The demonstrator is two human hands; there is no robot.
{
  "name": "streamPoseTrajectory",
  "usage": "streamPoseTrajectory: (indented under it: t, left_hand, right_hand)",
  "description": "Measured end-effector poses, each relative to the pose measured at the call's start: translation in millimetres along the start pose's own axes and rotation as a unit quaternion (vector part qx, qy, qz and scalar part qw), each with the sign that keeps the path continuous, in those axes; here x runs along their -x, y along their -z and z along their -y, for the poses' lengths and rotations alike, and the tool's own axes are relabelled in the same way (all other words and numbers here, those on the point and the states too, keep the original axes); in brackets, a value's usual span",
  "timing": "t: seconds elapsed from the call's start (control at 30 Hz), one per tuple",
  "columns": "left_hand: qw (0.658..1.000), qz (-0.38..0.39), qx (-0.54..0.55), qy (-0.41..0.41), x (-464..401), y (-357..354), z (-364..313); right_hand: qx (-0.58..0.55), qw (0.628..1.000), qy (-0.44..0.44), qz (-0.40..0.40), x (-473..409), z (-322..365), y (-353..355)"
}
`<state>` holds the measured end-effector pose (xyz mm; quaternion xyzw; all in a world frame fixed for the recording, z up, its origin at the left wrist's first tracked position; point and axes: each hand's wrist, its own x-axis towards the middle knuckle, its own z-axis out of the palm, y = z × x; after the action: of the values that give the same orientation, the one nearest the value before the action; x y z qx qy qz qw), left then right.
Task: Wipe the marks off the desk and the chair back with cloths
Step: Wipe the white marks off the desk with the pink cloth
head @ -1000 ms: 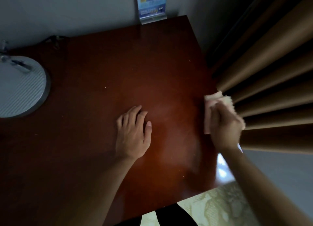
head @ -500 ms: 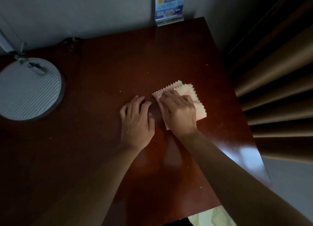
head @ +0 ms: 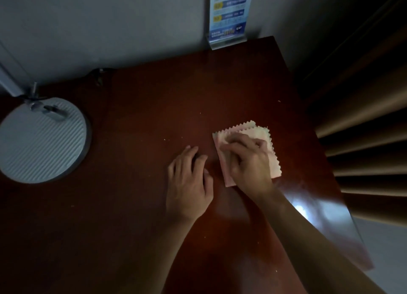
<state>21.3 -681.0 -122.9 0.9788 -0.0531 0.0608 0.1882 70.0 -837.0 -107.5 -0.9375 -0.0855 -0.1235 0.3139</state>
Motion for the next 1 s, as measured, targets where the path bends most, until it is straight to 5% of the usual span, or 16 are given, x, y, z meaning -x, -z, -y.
streamPoseTrajectory:
  t: [0.17,0.47,0.7,0.87,1.0]
  left_hand:
    - [1.000,0.004,-0.001,0.000,-1,-1,1]
    - [1.000,0.000,-0.005,0.000,-2,-1,1]
    - [1.000,0.002,-0.011,0.005,0,-1,-1]
    - [1.000,-0.003,-0.011,0.004,-3,-1,1]
    - [1.000,0.001,-0.012,0.005,-3,-2,-1]
  right_hand:
    - [-0.058,0.982,-0.097,-0.148,-15,5,18]
    - [0.100,0.991,0.075,0.037,14,-15,5]
    - [0.147,0.982,-0.083,-0.084,-20,-44,8]
    - [0.125,0.990,0.050,-0.044,-15,-11,-17]
    - [0.151,0.984,-0.021,-0.086,-21,-30,-6]
